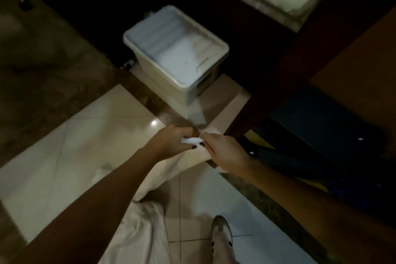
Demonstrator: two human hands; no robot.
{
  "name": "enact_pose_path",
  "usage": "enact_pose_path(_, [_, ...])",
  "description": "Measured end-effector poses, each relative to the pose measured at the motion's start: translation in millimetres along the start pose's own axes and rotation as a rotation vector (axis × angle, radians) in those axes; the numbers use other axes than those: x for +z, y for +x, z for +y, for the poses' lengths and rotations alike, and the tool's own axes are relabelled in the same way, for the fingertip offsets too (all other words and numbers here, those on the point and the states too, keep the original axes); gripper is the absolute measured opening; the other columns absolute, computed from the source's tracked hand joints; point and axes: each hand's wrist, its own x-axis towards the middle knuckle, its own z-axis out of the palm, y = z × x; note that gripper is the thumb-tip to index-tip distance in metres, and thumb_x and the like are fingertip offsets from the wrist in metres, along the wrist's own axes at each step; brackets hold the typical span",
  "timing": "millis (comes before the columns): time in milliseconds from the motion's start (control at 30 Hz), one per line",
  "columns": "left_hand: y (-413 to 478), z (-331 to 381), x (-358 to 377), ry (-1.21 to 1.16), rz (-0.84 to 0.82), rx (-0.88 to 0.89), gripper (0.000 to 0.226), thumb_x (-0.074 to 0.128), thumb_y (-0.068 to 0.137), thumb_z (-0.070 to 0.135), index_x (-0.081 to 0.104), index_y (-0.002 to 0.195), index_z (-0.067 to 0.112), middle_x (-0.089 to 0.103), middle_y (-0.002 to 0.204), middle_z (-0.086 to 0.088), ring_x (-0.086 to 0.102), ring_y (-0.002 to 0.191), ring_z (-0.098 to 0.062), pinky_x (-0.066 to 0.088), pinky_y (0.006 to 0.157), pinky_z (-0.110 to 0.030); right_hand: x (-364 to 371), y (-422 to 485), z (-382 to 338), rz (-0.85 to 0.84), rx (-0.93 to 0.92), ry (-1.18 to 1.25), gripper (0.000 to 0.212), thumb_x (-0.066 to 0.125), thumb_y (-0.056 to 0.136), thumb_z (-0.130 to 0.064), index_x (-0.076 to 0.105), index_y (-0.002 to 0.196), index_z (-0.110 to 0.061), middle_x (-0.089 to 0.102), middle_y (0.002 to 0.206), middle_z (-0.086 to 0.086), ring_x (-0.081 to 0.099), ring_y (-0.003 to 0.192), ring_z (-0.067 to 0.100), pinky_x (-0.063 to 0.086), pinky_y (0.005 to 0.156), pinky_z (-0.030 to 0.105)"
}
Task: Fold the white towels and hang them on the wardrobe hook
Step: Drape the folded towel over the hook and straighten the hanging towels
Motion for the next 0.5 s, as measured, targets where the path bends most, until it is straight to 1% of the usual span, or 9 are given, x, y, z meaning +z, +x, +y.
enact_pose_path(67, [-15, 35, -52, 0.026, 0.014, 0.021, 0.024, 0.072, 0.085, 0.024, 0.067, 0.092, 0.001, 0.068, 0.091, -0.01, 0.06, 0.079, -0.017, 0.044, 0.072, -0.019, -50, -23, -37, 0.071, -0.075, -0.074, 0.029, 0.042, 0.103, -0.025, 0.056, 0.126, -0.015, 0.066, 0.103, 0.008, 0.065, 0.09, 0.026, 0.051, 0.076, 0.037])
enact_pose_path(100, [-22, 53, -79, 0.052, -0.009, 0.007, 0.031, 0.072, 0.084, 0.028, 0.068, 0.099, 0.001, 0.069, 0.095, -0.011, 0.062, 0.085, -0.021, 0.048, 0.078, -0.028, -76, -35, -54, 0.093, -0.091, -0.132, 0.028, 0.043, 0.102, -0.027, 0.056, 0.123, -0.014, 0.067, 0.102, 0.008, 0.066, 0.088, 0.026, 0.051, 0.075, 0.037])
enact_pose_path(133, [-29, 71, -104, 0.079, -0.037, -0.015, 0.033, 0.071, 0.084, 0.033, 0.068, 0.098, 0.003, 0.069, 0.093, -0.01, 0.063, 0.086, -0.022, 0.049, 0.078, -0.034, -103, -48, -71, 0.108, -0.095, -0.192, 0.028, 0.042, 0.102, -0.028, 0.055, 0.119, -0.011, 0.067, 0.099, 0.01, 0.066, 0.085, 0.028, 0.052, 0.072, 0.038])
enact_pose_path(200, [-44, 111, -154, 0.132, -0.044, -0.012, 0.031, 0.073, 0.083, 0.035, 0.065, 0.075, 0.006, 0.066, 0.075, -0.009, 0.061, 0.072, -0.023, 0.047, 0.066, -0.034, -159, -76, -105, 0.148, -0.097, -0.278, 0.028, 0.041, 0.102, -0.03, 0.054, 0.114, -0.009, 0.067, 0.093, 0.011, 0.065, 0.079, 0.029, 0.048, 0.065, 0.035])
enact_pose_path(233, [-51, 134, -178, 0.119, -0.015, 0.007, 0.032, 0.074, 0.081, 0.032, 0.059, 0.063, 0.011, 0.06, 0.065, -0.006, 0.057, 0.064, -0.023, 0.042, 0.058, -0.032, -187, -90, -122, 0.176, -0.104, -0.28, 0.027, 0.042, 0.101, -0.03, 0.055, 0.111, -0.008, 0.067, 0.089, 0.011, 0.065, 0.075, 0.028, 0.043, 0.06, 0.033])
enact_pose_path(267, [-59, 156, -201, 0.091, 0.02, 0.038, 0.035, 0.076, 0.08, 0.028, 0.055, 0.057, 0.014, 0.055, 0.058, -0.004, 0.053, 0.057, -0.022, 0.036, 0.054, -0.029, -215, -106, -137, 0.21, -0.112, -0.255, 0.025, 0.045, 0.101, -0.029, 0.057, 0.105, -0.007, 0.065, 0.083, 0.01, 0.063, 0.071, 0.028, 0.039, 0.057, 0.032])
enact_pose_path(367, [-75, 229, -271, 0.044, 0.092, 0.069, 0.036, 0.074, 0.081, 0.029, 0.055, 0.058, 0.01, 0.048, 0.054, 0.003, 0.043, 0.051, -0.01, 0.027, 0.053, -0.027, -297, -152, -177, 0.273, -0.069, -0.128, 0.025, 0.051, 0.098, -0.029, 0.057, 0.082, -0.01, 0.058, 0.068, 0.005, 0.056, 0.058, 0.019, 0.04, 0.053, 0.034])
enact_pose_path(433, [-81, 277, -314, -0.001, 0.125, 0.068, 0.036, 0.072, 0.083, 0.031, 0.056, 0.061, 0.007, 0.049, 0.056, 0.002, 0.043, 0.051, -0.006, 0.028, 0.053, -0.028, -350, -181, -196, 0.266, -0.013, -0.026, 0.03, 0.062, 0.092, -0.035, 0.056, 0.071, -0.015, 0.055, 0.062, 0.0, 0.049, 0.052, 0.011, 0.038, 0.051, 0.028])
enact_pose_path(500, [-88, 326, -349, -0.063, 0.198, 0.114, 0.031, 0.072, 0.084, 0.025, 0.059, 0.063, 0.007, 0.052, 0.058, 0.0, 0.048, 0.055, -0.007, 0.033, 0.056, -0.032, -392, -211, -205, 0.25, 0.096, -0.039, 0.026, 0.07, 0.086, -0.034, 0.062, 0.076, -0.011, 0.059, 0.068, 0.005, 0.049, 0.055, 0.012, 0.036, 0.051, 0.027])
